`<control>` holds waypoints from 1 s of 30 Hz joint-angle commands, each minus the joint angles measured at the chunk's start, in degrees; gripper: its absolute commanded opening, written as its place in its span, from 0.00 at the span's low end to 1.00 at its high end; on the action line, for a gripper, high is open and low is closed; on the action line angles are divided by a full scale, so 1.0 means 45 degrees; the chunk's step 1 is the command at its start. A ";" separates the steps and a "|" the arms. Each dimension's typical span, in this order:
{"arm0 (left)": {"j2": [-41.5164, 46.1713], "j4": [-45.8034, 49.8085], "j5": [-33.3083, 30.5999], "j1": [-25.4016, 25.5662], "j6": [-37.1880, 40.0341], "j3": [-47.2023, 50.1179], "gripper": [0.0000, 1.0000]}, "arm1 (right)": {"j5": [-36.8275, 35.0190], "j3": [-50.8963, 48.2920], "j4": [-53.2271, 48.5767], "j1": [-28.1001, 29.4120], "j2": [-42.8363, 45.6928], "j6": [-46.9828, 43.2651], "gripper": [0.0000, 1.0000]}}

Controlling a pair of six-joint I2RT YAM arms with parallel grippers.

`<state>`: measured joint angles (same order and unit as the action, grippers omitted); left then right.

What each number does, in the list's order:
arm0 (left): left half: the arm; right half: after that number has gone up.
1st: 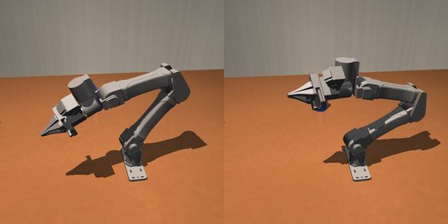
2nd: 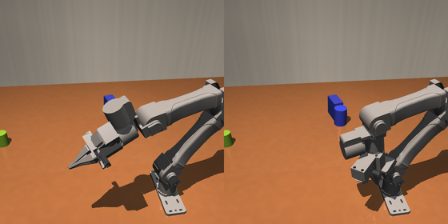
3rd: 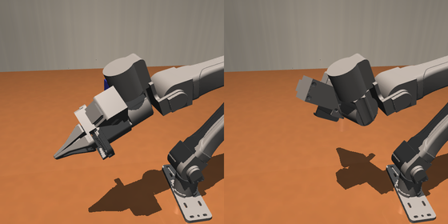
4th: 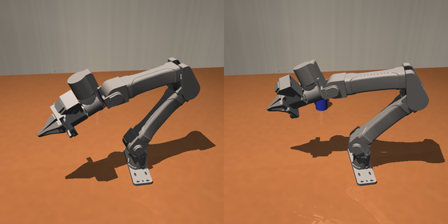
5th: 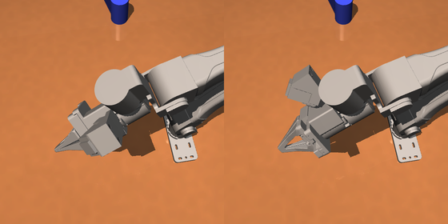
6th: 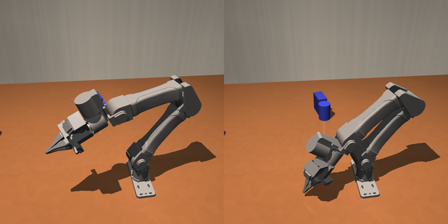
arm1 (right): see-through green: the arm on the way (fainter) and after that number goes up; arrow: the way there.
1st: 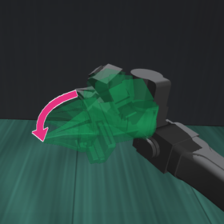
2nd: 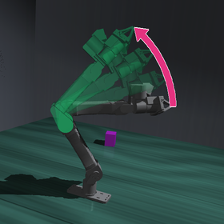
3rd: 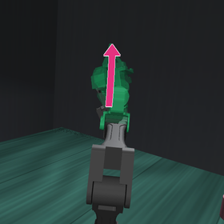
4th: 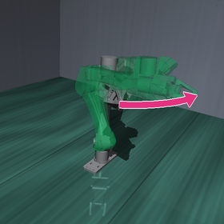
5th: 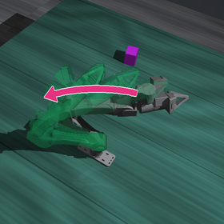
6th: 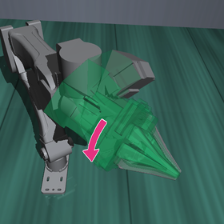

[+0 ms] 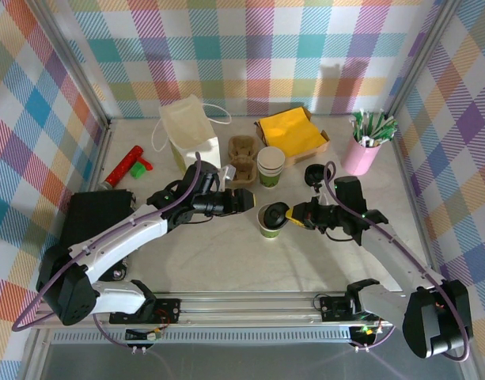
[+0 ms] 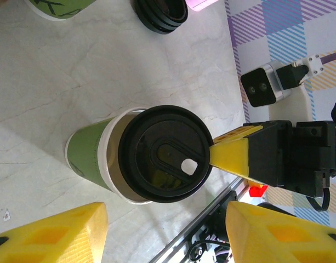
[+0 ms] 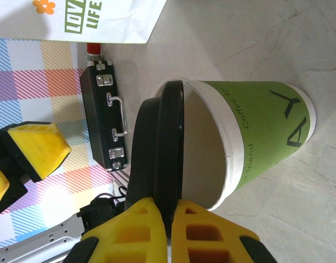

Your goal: Pack the takeout coffee

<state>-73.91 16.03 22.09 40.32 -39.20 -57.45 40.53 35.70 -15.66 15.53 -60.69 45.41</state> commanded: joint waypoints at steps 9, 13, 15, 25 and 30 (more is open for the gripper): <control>-0.0125 -0.0138 0.0072 0.0102 -0.0083 0.0054 0.58 | -0.0274 -0.0280 0.0319 -0.0053 -0.0435 -0.0571 0.21; -0.0072 -0.0129 0.0053 0.0104 -0.0097 0.0108 0.58 | -0.0336 -0.0384 0.0455 -0.0055 -0.0535 -0.0589 0.22; -0.0042 -0.0151 0.0035 0.0103 -0.0078 0.0146 0.58 | -0.0389 -0.0496 0.0630 -0.0063 -0.0629 -0.0579 0.23; -0.0377 -0.0181 0.0036 0.0143 -0.0005 0.0122 0.58 | -0.0541 -0.0436 0.0691 -0.0053 -0.1002 -0.0803 0.28; -0.0842 0.0326 -0.0137 0.0180 0.0301 -0.0157 0.59 | -0.0536 -0.0366 0.0618 -0.0043 -0.1046 -0.0925 0.33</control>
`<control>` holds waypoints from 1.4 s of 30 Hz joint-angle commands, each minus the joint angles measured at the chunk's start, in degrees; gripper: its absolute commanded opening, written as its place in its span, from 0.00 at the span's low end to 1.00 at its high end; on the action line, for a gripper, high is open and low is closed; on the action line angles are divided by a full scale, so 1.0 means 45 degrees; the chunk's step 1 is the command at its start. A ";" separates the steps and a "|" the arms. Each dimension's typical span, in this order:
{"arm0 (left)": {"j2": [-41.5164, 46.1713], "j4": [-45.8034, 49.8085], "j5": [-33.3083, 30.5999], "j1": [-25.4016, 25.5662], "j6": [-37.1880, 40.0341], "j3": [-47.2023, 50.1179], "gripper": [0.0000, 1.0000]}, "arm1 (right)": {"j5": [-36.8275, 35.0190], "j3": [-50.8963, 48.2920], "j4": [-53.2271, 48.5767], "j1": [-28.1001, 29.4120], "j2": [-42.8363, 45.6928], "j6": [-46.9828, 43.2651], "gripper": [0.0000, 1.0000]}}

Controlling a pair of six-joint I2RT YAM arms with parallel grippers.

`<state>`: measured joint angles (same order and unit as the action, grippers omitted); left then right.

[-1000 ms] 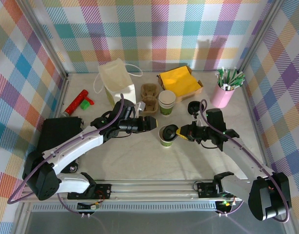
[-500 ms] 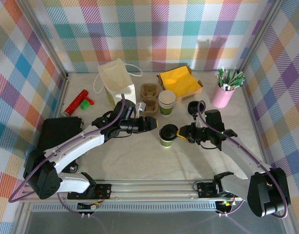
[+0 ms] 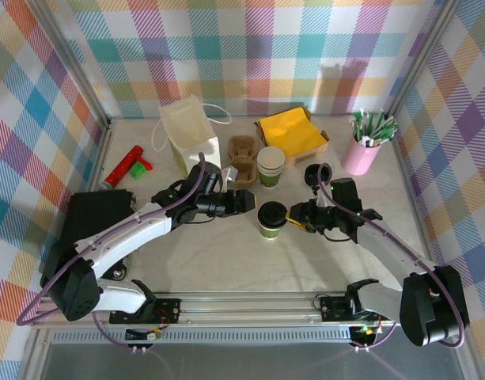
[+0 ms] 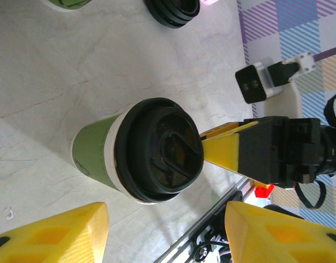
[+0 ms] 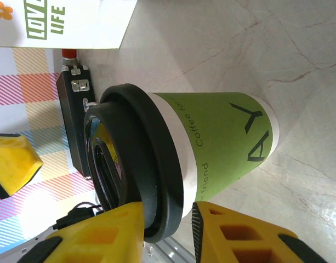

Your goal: Pack the takeout coffee

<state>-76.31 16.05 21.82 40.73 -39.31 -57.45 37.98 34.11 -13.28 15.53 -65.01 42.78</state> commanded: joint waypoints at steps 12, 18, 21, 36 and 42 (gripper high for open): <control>-0.1738 0.0786 -0.0366 0.0184 0.1210 -0.1298 0.70 | -0.0052 0.0174 -0.0063 0.0145 -0.0181 -0.0558 0.37; -0.2247 0.1499 -0.0784 0.0352 0.1703 -0.1971 0.70 | -0.0167 0.0341 -0.0103 0.0346 -0.0398 -0.0641 0.39; -0.2391 0.1523 -0.0807 0.0392 0.1743 -0.2055 0.70 | -0.0227 0.0492 -0.0251 0.0419 -0.0455 -0.0729 0.40; -0.3585 0.1609 -0.0596 0.0475 0.2078 -0.2322 0.69 | -0.1002 0.1323 -0.1678 0.0586 0.0485 -0.1404 0.54; -0.3688 0.1569 -0.0572 0.0497 0.2115 -0.2118 0.67 | -0.1422 0.1630 -0.1434 0.0956 -0.0199 -0.1424 0.56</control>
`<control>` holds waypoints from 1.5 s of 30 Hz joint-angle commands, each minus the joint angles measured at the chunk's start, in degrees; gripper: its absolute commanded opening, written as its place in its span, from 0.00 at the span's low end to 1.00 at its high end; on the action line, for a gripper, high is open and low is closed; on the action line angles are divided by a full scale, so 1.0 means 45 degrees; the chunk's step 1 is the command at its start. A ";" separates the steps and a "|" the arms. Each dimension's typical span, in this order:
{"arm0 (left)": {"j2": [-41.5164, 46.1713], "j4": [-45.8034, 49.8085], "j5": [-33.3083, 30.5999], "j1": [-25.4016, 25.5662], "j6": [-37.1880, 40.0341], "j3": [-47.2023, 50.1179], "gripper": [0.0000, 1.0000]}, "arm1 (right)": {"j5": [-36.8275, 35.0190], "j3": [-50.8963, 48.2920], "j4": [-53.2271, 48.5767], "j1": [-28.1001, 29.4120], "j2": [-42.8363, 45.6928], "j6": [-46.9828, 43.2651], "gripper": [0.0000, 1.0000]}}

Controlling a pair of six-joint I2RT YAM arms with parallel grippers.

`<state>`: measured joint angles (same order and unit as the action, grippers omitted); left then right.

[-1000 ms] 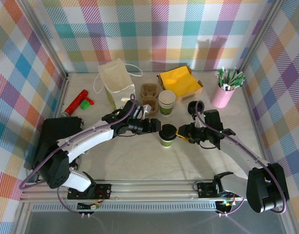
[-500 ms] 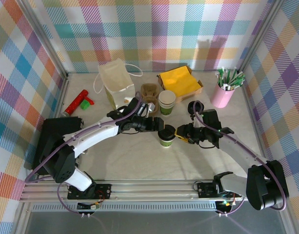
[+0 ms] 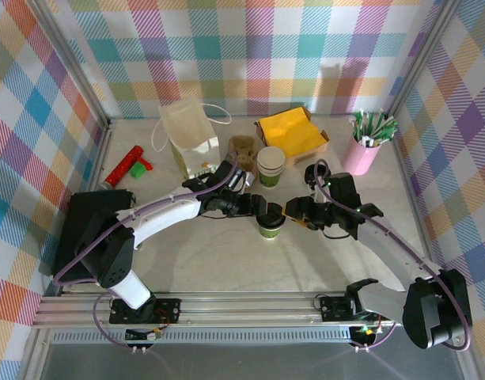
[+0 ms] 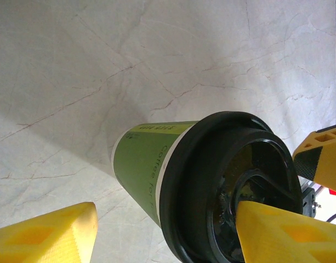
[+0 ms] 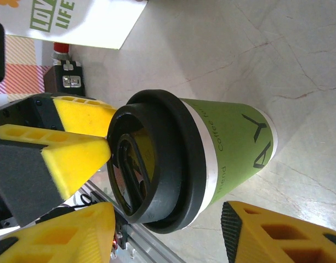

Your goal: Pack the takeout coffee

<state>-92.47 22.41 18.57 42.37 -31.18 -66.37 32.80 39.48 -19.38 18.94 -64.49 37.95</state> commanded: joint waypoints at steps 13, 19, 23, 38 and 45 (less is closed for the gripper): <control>-0.0380 0.0007 0.0175 0.0144 0.0271 0.0507 0.59 | -0.1314 0.0464 -0.0608 0.0596 -0.1021 -0.0855 0.56; -0.0350 0.0001 0.0067 0.0150 0.0288 0.0938 0.57 | -0.1901 0.0146 -0.0869 0.0596 -0.0962 -0.0973 0.55; -0.0428 0.0077 -0.0016 0.0139 0.0319 0.1142 0.56 | -0.2400 -0.0118 -0.1009 0.0596 -0.0942 -0.1045 0.53; -0.0282 0.0329 -0.0267 0.0486 0.0346 0.0113 0.57 | -0.3223 0.1100 -0.2034 0.1133 -0.0724 -0.1684 0.53; -0.0071 0.0998 -0.0513 0.0470 0.0454 -0.1330 0.63 | -0.4021 0.2792 -0.3183 0.1519 -0.0779 -0.2352 0.57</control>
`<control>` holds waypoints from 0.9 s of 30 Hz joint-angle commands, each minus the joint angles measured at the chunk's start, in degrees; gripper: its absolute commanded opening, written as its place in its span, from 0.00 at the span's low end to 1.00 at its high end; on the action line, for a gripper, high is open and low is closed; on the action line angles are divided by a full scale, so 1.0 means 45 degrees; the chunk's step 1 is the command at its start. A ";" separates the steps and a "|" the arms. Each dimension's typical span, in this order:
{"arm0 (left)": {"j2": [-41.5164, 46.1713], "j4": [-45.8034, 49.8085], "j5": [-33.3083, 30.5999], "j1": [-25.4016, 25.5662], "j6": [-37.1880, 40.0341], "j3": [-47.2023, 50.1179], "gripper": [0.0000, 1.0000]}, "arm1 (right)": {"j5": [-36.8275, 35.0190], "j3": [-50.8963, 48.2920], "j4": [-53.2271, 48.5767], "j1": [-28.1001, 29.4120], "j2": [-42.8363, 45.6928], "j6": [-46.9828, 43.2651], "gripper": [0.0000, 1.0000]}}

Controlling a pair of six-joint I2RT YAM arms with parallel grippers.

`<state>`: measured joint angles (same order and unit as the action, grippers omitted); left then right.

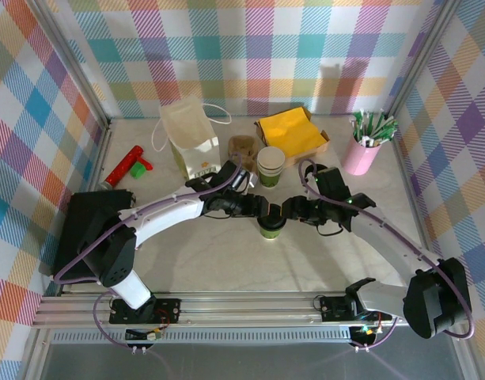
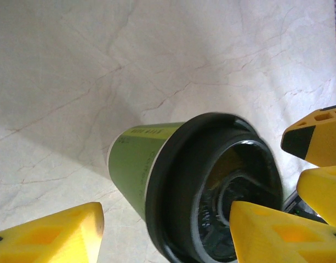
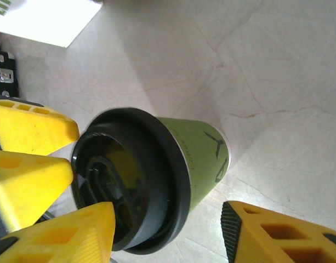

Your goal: Pack the takeout coffee

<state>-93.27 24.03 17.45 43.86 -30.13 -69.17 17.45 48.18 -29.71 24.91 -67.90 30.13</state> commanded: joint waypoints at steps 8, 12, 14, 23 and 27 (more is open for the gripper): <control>0.2802 0.2162 -0.2910 -0.0432 -0.0125 -0.0684 0.63 | -0.2992 0.2340 -0.2168 0.2067 -0.0124 -0.1113 0.63; 0.5825 0.1790 -0.4192 -0.1097 -0.0576 0.1086 0.68 | -0.4986 0.2702 -0.2443 0.3502 -0.0418 -0.1287 0.70; 0.6863 0.2218 -0.4697 -0.1449 -0.0594 0.1510 0.70 | -0.5651 0.2983 -0.2747 0.3982 -0.0803 -0.1310 0.71; 0.9499 0.3781 -0.5161 -0.2109 -0.0258 0.2931 0.73 | -0.7404 0.5042 -0.4679 0.5252 -0.3171 -0.1326 0.82; 1.0297 0.3977 -0.5046 -0.2109 -0.0172 0.3353 0.73 | -0.7715 0.5578 -0.5146 0.5325 -0.3615 -0.1223 0.86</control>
<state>-49.60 39.68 -4.64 34.92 -31.99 -54.54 -14.35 70.85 -48.58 48.47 -83.59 24.60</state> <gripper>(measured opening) 0.727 0.853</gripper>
